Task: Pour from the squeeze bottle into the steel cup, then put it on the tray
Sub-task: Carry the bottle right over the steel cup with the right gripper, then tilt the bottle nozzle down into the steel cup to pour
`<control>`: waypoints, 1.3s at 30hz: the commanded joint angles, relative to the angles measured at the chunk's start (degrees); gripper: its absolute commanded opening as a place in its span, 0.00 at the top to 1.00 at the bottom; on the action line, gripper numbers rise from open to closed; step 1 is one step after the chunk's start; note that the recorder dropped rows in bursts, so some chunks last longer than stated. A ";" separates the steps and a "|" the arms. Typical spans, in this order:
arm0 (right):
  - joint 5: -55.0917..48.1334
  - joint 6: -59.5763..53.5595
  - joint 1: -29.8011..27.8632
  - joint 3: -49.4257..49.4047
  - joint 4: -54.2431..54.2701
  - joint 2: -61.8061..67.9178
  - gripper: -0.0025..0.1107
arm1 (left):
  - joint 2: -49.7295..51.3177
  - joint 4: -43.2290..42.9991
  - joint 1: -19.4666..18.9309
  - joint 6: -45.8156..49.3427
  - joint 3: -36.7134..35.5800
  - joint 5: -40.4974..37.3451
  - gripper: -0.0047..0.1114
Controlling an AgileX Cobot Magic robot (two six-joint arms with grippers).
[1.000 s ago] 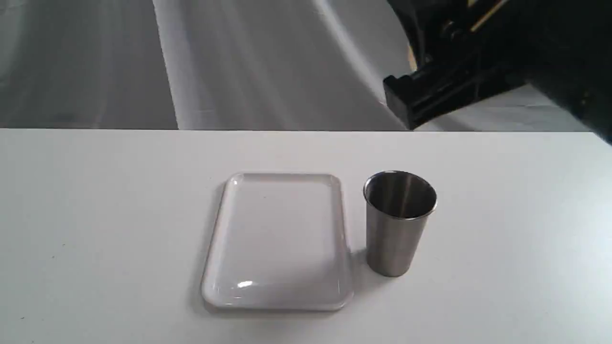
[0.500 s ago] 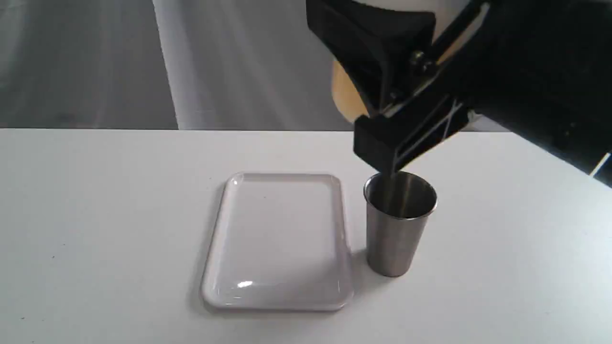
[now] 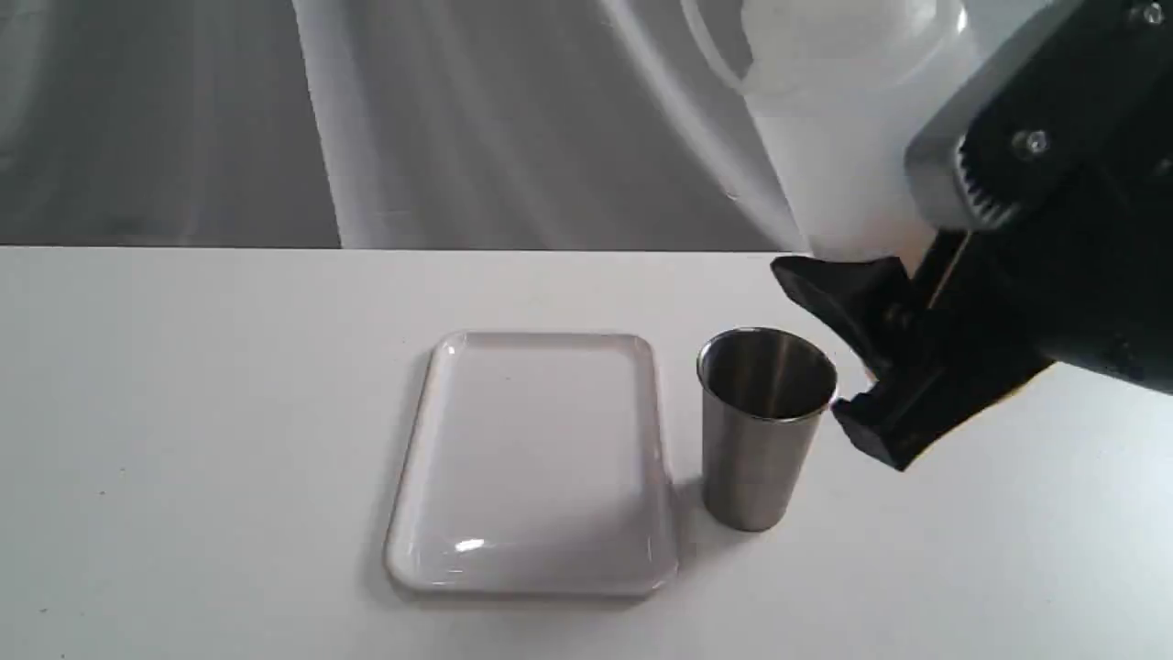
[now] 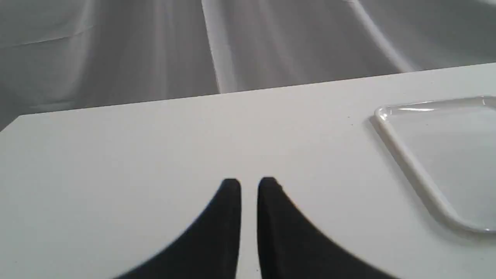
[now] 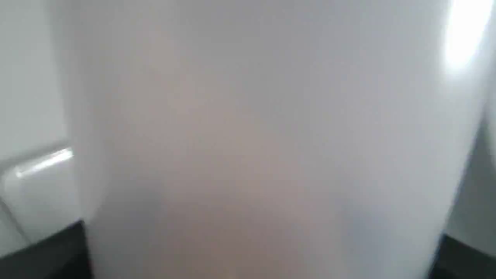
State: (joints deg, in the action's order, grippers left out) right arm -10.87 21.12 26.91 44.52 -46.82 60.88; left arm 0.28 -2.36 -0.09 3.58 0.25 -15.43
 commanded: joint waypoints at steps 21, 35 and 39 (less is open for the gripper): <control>-29.29 24.36 -0.39 0.25 -30.83 15.97 0.98 | -0.28 -0.14 0.06 -0.10 -0.25 0.41 0.89; -37.14 24.15 -0.39 0.25 -35.50 24.92 0.98 | -0.28 -0.14 0.06 -0.10 -0.25 0.41 0.89; -37.14 21.15 -0.39 0.25 -35.97 25.45 0.98 | -0.28 -0.14 0.06 -0.10 -0.25 0.41 0.89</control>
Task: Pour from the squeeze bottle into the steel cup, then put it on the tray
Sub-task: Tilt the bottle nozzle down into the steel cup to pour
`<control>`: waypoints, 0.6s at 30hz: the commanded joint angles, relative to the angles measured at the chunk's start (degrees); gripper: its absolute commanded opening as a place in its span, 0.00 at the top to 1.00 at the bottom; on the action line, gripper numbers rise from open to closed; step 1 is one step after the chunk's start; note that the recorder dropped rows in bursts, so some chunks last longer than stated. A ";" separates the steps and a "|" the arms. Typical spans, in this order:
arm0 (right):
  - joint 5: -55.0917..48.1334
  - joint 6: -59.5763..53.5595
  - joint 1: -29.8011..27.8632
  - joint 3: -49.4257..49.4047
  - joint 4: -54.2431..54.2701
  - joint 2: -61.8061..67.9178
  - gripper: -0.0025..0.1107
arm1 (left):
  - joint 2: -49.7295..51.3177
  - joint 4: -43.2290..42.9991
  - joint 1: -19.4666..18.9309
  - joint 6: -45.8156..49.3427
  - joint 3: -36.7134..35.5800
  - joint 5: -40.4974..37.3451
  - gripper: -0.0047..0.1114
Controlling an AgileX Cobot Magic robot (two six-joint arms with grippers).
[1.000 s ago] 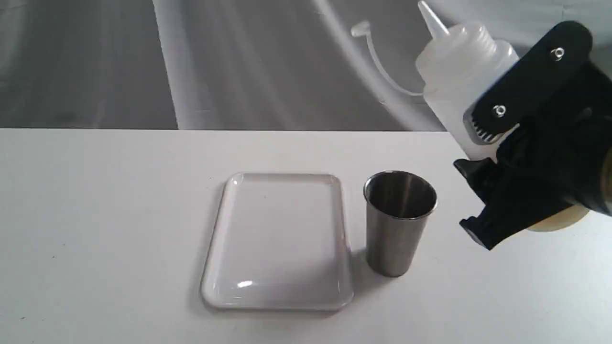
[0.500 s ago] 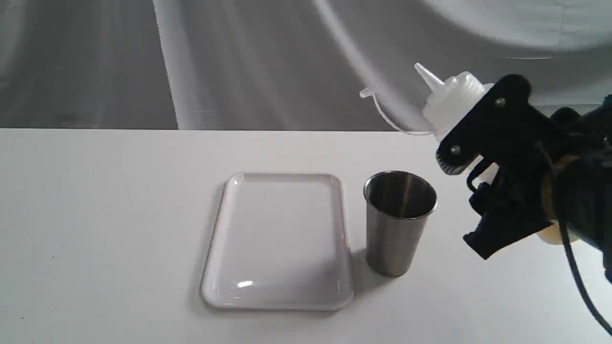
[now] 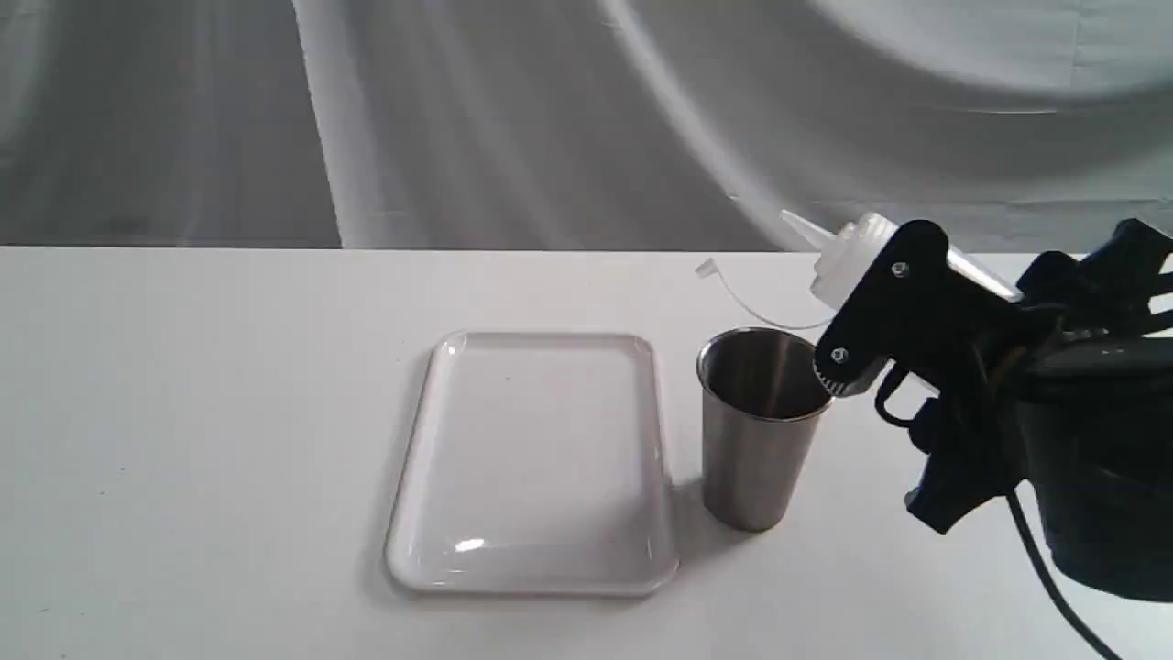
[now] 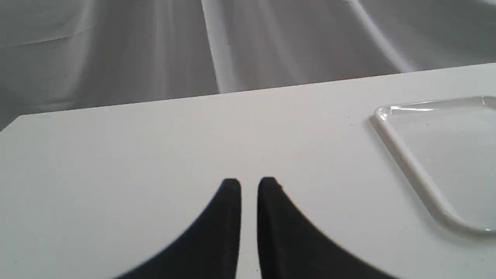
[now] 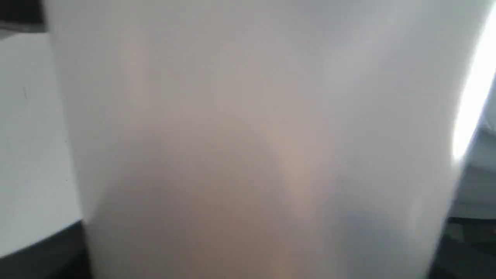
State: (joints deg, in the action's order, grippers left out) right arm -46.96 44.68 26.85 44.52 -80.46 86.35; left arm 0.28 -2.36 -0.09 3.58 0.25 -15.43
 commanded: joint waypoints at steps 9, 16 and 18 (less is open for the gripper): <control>-3.68 -5.47 -3.12 0.25 -2.66 -0.01 0.98 | -0.28 -0.14 0.06 -0.10 -0.25 0.41 0.89; -2.80 -8.80 -4.87 0.25 -6.12 -0.01 0.98 | -0.28 -0.14 0.06 -0.10 -0.25 0.41 0.89; -2.80 -8.95 -4.87 0.25 -8.09 -0.01 0.98 | -0.28 -0.14 0.06 -0.10 -0.25 0.41 0.89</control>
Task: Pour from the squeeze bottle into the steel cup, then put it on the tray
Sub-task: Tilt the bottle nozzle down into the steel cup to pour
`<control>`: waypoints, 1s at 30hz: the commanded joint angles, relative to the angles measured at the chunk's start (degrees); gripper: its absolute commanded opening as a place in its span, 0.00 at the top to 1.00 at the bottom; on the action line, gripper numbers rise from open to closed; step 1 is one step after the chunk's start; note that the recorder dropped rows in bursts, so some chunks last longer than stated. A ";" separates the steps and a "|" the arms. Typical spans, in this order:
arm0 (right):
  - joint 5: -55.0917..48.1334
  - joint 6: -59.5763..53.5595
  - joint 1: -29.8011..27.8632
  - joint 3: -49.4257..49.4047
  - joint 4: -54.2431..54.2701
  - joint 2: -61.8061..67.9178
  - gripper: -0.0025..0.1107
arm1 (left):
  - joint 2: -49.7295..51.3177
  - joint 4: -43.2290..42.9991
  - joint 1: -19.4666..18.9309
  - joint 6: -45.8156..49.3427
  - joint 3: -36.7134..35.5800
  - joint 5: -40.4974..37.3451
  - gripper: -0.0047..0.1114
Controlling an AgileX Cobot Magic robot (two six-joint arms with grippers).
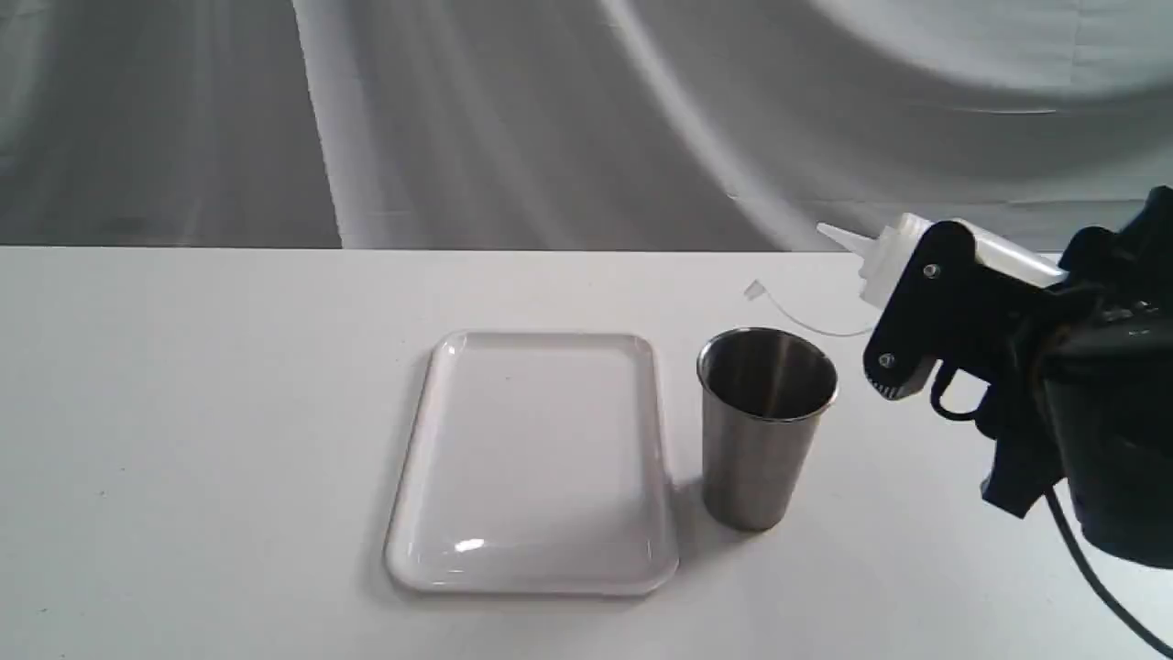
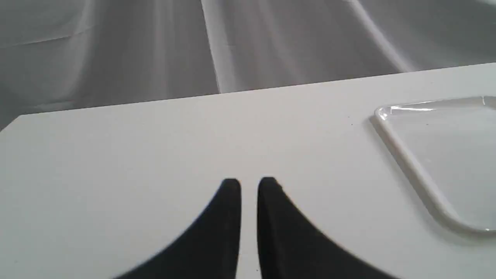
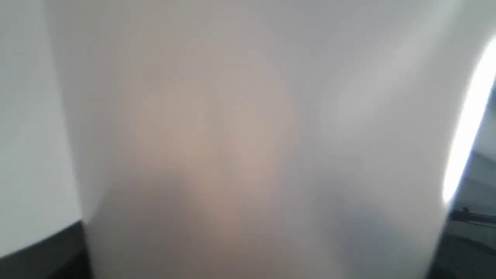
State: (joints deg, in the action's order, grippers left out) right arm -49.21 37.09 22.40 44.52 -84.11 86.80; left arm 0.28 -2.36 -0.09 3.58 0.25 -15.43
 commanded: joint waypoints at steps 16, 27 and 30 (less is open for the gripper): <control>-2.98 -3.96 -0.54 0.25 -14.24 -0.44 0.98 | -0.28 -0.14 0.06 -0.10 -0.25 0.41 0.89; -3.54 -7.33 -1.28 0.25 -15.84 -0.44 0.98 | -0.28 -0.14 0.06 -0.10 -0.25 0.41 0.89; -4.02 -7.72 -1.28 0.25 -15.84 -0.44 0.98 | -0.28 -0.14 0.06 -0.10 -0.25 0.41 0.89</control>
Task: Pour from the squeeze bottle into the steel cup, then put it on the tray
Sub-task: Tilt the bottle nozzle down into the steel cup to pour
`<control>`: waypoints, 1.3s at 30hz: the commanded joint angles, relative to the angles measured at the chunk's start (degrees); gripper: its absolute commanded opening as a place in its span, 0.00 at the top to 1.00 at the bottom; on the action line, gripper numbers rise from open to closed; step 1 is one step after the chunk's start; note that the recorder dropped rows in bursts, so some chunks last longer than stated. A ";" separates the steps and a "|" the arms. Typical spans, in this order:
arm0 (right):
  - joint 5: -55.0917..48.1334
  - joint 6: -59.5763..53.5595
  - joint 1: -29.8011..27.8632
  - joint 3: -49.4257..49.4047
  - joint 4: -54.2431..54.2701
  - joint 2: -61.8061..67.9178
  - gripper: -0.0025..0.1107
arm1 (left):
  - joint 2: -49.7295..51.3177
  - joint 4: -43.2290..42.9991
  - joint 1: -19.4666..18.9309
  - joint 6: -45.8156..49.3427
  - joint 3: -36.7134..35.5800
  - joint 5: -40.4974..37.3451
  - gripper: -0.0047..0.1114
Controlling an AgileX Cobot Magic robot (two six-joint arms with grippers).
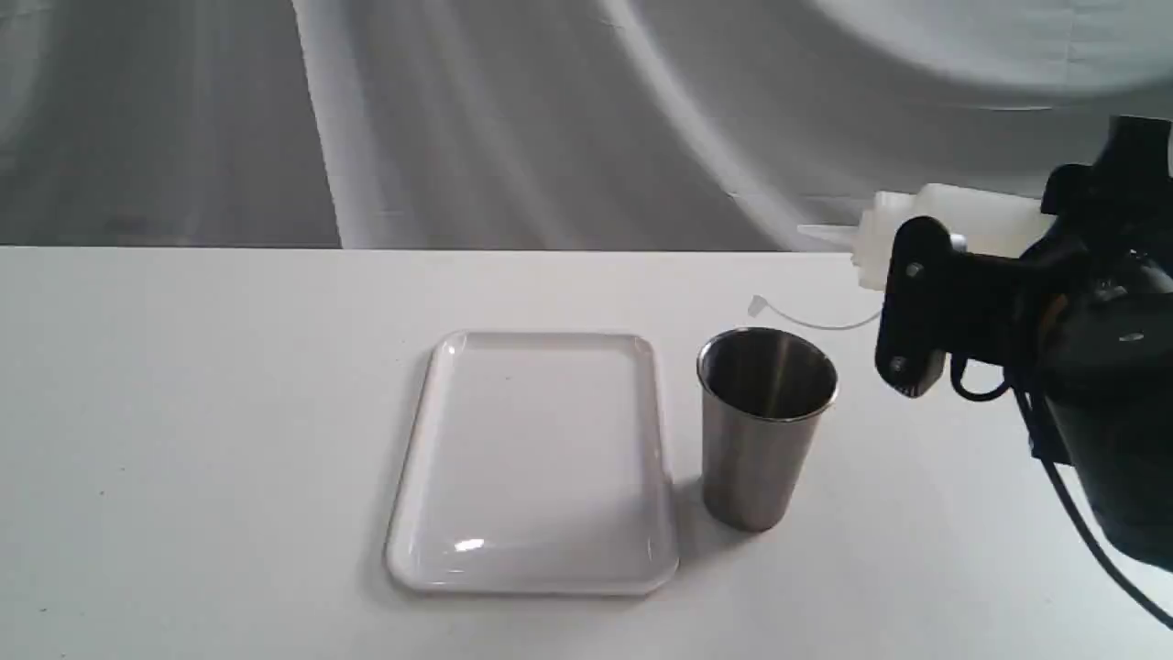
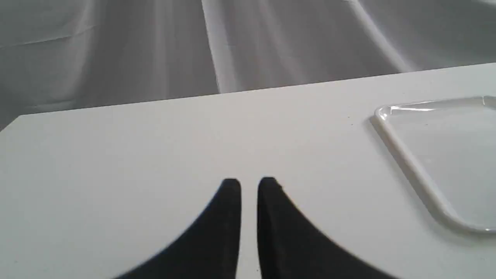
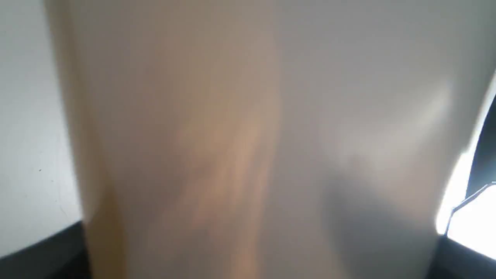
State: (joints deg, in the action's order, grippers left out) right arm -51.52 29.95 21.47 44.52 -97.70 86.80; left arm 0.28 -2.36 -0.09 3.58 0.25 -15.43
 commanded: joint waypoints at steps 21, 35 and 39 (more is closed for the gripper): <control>-1.71 -10.82 -0.36 0.25 -2.25 -0.44 0.98 | -0.28 -0.14 0.06 -0.10 -0.25 0.41 0.89; -2.84 -16.06 -0.36 0.25 -2.25 -0.44 0.98 | -0.28 -0.14 0.06 -0.10 -0.25 0.41 0.89; -3.36 -16.74 -0.36 0.25 -2.25 -0.44 0.98 | -0.28 -0.14 0.06 -0.10 -0.25 0.41 0.89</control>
State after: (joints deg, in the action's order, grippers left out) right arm -53.16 13.46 21.47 44.52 -98.14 86.80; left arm 0.28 -2.36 -0.09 3.58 0.25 -15.43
